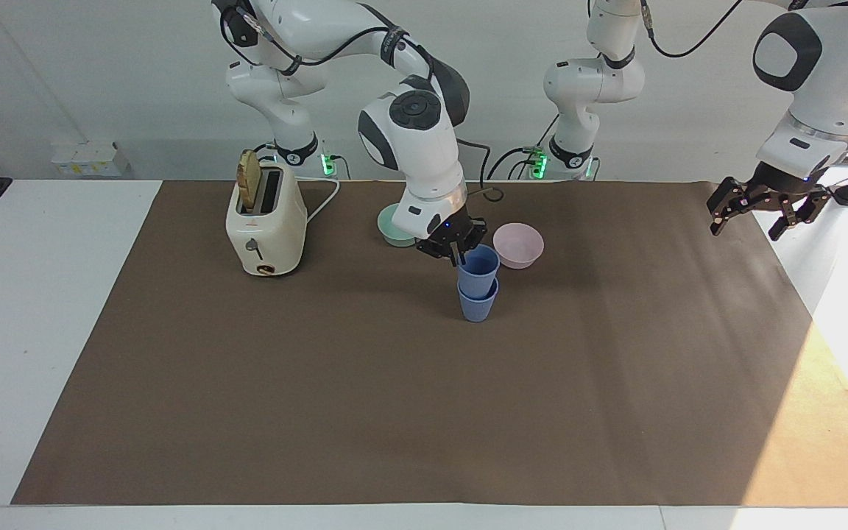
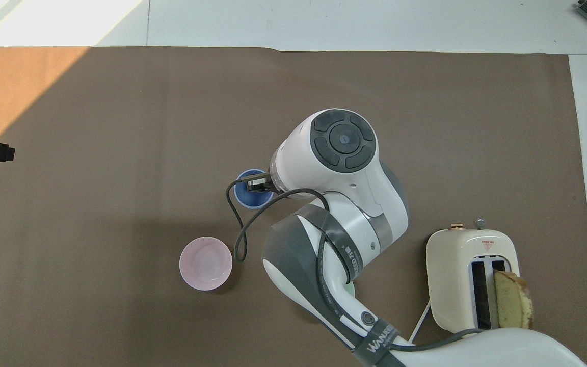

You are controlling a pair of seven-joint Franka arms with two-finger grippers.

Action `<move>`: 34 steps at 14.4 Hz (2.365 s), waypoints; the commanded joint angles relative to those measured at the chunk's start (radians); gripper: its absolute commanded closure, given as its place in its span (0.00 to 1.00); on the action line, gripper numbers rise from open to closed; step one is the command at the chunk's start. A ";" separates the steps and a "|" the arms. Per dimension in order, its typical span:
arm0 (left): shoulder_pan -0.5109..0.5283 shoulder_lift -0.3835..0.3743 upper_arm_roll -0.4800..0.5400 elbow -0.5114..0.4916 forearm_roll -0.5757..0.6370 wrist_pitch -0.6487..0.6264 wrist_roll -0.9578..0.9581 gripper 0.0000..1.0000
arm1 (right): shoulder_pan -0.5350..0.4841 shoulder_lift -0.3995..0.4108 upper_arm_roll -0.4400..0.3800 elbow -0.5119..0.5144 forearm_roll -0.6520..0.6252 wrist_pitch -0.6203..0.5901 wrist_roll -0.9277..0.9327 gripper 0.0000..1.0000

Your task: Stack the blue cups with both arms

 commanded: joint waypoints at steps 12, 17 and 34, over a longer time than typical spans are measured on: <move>-0.003 -0.013 -0.003 0.003 0.017 -0.021 0.005 0.00 | -0.252 -0.135 -0.003 0.081 -0.190 -0.273 -0.310 0.00; -0.003 -0.012 -0.003 0.007 0.014 -0.018 -0.004 0.00 | -0.358 -0.229 -0.003 0.082 -0.172 -0.444 -0.313 0.00; -0.007 -0.013 -0.024 0.138 -0.027 -0.261 -0.154 0.00 | -0.496 -0.387 -0.060 -0.037 -0.051 -0.498 -0.359 0.00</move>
